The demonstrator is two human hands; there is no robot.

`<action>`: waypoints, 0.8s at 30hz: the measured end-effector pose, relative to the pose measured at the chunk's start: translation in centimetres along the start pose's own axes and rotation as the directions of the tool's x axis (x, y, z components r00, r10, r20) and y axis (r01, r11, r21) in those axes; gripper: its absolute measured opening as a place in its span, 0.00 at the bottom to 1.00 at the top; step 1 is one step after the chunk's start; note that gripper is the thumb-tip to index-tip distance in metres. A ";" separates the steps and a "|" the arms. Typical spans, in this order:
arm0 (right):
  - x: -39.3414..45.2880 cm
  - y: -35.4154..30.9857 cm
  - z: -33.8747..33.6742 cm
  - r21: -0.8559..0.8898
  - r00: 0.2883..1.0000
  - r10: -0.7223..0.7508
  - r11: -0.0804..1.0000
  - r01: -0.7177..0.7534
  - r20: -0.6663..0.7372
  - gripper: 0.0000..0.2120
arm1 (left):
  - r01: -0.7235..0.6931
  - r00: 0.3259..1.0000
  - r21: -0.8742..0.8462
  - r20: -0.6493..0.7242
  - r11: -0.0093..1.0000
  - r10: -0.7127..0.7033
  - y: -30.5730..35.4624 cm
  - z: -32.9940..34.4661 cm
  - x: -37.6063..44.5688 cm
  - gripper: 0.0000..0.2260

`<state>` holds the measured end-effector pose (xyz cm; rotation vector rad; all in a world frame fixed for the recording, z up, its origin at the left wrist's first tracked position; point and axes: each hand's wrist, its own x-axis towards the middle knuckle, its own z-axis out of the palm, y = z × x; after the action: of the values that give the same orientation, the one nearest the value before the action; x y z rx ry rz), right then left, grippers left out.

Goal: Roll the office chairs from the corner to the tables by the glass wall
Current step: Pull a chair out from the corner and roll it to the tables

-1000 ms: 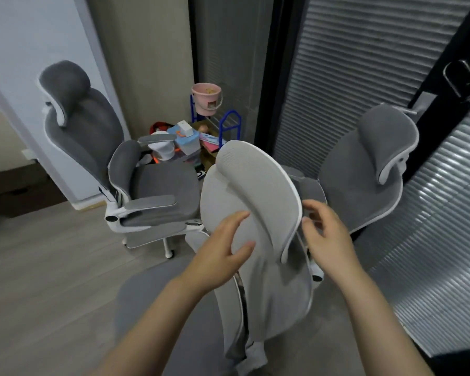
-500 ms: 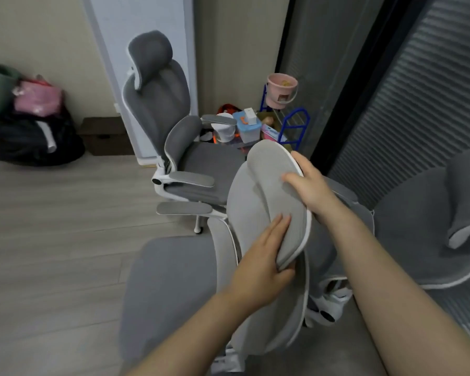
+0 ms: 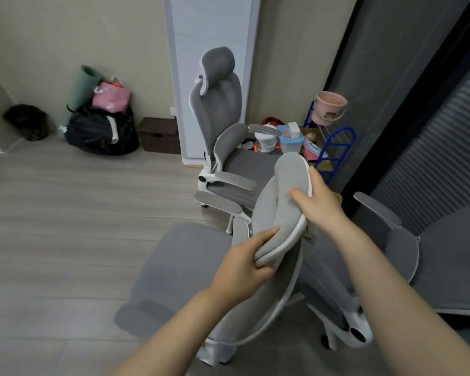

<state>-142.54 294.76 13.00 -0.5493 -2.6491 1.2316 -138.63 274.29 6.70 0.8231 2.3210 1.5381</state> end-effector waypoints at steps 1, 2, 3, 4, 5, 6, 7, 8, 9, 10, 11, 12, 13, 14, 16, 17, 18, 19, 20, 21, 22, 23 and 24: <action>-0.4 -0.5 0.8 0.018 1.000 -0.002 1.000 0.002 0.018 0.27 | 0.013 1.000 -0.005 -0.027 1.000 -0.013 -0.3 -1.3 -0.7 0.32; -0.9 -1.2 1.6 0.028 0.999 0.001 1.000 -0.001 0.032 0.30 | 0.032 0.998 -0.006 -0.054 0.999 -0.033 -0.6 -2.6 -1.4 0.31; -1.3 -1.9 2.4 0.030 0.999 -0.006 1.000 0.005 0.035 0.32 | 0.058 0.995 -0.003 -0.080 0.998 -0.058 -1.1 -3.8 -2.1 0.29; -1.8 -2.7 3.4 0.022 0.999 -0.009 1.000 0.009 0.033 0.34 | 0.081 0.991 -0.001 -0.107 0.997 -0.081 -1.6 -5.1 -2.8 0.28; -2.3 -3.5 4.5 0.016 0.999 -0.023 1.000 0.023 0.025 0.35 | 0.102 0.986 0.002 -0.136 0.995 -0.100 -2.1 -6.4 -3.4 0.26; -2.7 -4.4 5.6 0.008 0.999 -0.034 0.999 0.033 0.017 0.36 | 0.116 0.980 0.008 -0.166 0.993 -0.113 -2.6 -7.8 -4.2 0.25; -3.0 -5.2 6.9 -0.012 0.999 -0.042 0.999 0.042 0.013 0.37 | 0.126 0.974 0.017 -0.194 0.992 -0.120 -3.1 -9.2 -5.0 0.24; -3.4 -6.1 8.1 -0.051 0.999 -0.043 0.998 0.044 0.022 0.37 | 0.132 0.968 0.023 -0.217 0.991 -0.124 -3.6 -10.6 -5.8 0.24; -3.7 -6.8 9.4 -0.106 0.998 -0.052 0.993 0.055 0.033 0.36 | 0.136 0.964 0.023 -0.235 0.990 -0.127 -4.1 -12.1 -6.7 0.24; -4.2 -7.7 10.6 -0.172 0.997 -0.069 0.982 0.075 0.036 0.34 | 0.141 0.958 0.018 -0.253 0.990 -0.132 -4.7 -13.6 -7.8 0.23; -4.6 -8.5 11.8 -0.241 0.993 -0.112 0.963 0.116 0.030 0.31 | 0.148 0.953 0.013 -0.270 0.989 -0.139 -5.3 -15.2 -8.8 0.21; -5.1 -9.4 12.9 -0.299 0.984 -0.177 0.937 0.179 0.036 0.27 | 0.152 0.947 0.008 -0.286 0.988 -0.143 -6.0 -16.6 -9.9 0.20; -5.5 -10.3 13.8 -0.335 0.965 -0.256 0.905 0.261 0.060 0.24 | 0.160 0.941 0.006 -0.304 0.987 -0.150 -6.7 -18.1 -10.9 0.18; -5.8 -11.1 14.8 -0.350 0.935 -0.341 0.867 0.354 0.102 0.23 | 0.173 0.932 -0.002 -0.322 0.985 -0.164 -7.2 -19.4 -11.9 0.17; -6.5 -12.6 16.7 -0.335 0.845 -0.509 0.777 0.533 0.164 0.28 | 0.211 0.907 -0.044 -0.364 0.977 -0.212 -8.1 -21.9 -13.9 0.15; -6.9 -13.3 17.6 -0.332 0.798 -0.577 0.729 0.599 0.172 0.30 | 0.227 0.892 -0.078 -0.383 0.971 -0.239 -8.4 -23.1 -14.9 0.14; -7.5 -14.1 18.4 -0.336 0.758 -0.627 0.686 0.646 0.179 0.31 | 0.236 0.878 -0.117 -0.400 0.965 -0.263 -8.8 -24.3 -16.0 0.13; -8.1 -14.9 19.4 -0.355 0.722 -0.668 0.640 0.682 0.181 0.29 | 0.239 0.866 -0.156 -0.412 0.958 -0.283 -9.2 -25.6 -17.2 0.11; -8.8 -15.8 20.5 -0.380 0.684 -0.709 0.593 0.710 0.171 0.27 | 0.243 0.854 -0.186 -0.424 0.952 -0.301 -9.7 -27.0 -18.4 0.10; -9.6 -16.8 21.6 -0.396 0.638 -0.755 0.544 0.740 0.154 0.24 | 0.245 0.843 -0.211 -0.436 0.946 -0.316 -10.2 -28.3 -19.6 0.12; -10.5 -17.8 22.8 -0.393 0.588 -0.798 0.502 0.770 0.134 0.22 | 0.251 0.827 -0.235 -0.453 0.939 -0.334 -10.6 -29.6 -20.7 0.14; -11.4 -18.7 24.0 -0.380 0.540 -0.834 0.466 0.799 0.113 0.22 | 0.253 0.810 -0.257 -0.472 0.933 -0.349 -11.0 -30.8 -21.7 0.15; -12.1 -19.5 25.4 -0.360 0.494 -0.866 0.437 0.824 0.081 0.21 | 0.256 0.793 -0.273 -0.490 0.928 -0.362 -11.2 -32.0 -22.7 0.16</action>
<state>-144.09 260.63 11.57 0.6625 -2.4255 0.3662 -139.27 233.52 7.49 -0.0690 2.4288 1.9735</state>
